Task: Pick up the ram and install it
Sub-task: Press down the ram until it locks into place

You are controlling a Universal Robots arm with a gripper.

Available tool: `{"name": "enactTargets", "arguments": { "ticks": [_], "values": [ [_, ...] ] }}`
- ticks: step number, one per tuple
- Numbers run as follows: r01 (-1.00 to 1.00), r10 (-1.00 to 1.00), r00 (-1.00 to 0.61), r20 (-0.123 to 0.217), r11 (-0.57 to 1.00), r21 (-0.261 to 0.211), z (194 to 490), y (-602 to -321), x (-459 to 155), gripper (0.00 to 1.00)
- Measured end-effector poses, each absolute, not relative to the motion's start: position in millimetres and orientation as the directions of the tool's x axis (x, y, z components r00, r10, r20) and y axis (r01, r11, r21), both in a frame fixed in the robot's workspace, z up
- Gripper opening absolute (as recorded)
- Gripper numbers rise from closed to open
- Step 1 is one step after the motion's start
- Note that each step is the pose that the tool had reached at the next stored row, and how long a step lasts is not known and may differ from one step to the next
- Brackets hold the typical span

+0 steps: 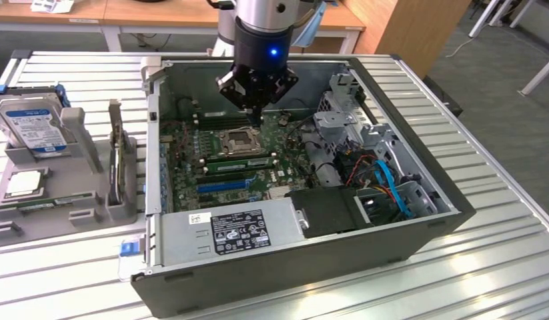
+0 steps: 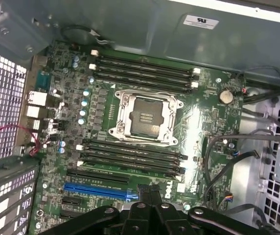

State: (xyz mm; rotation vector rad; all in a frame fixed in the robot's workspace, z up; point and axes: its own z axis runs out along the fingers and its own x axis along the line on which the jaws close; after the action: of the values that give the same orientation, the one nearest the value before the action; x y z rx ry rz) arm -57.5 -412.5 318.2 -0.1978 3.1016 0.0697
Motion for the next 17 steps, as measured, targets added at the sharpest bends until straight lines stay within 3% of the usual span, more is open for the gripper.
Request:
{"name": "enactTargets", "arguments": {
  "ticks": [14,17],
  "values": [
    [-0.085,-0.084,-0.996,-0.035,0.995,0.043,317.3,-412.5,-57.5,0.10],
    [-0.083,-0.083,-0.996,-0.019,0.995,0.045,317.3,-412.5,-57.5,0.10]
  ]
}}
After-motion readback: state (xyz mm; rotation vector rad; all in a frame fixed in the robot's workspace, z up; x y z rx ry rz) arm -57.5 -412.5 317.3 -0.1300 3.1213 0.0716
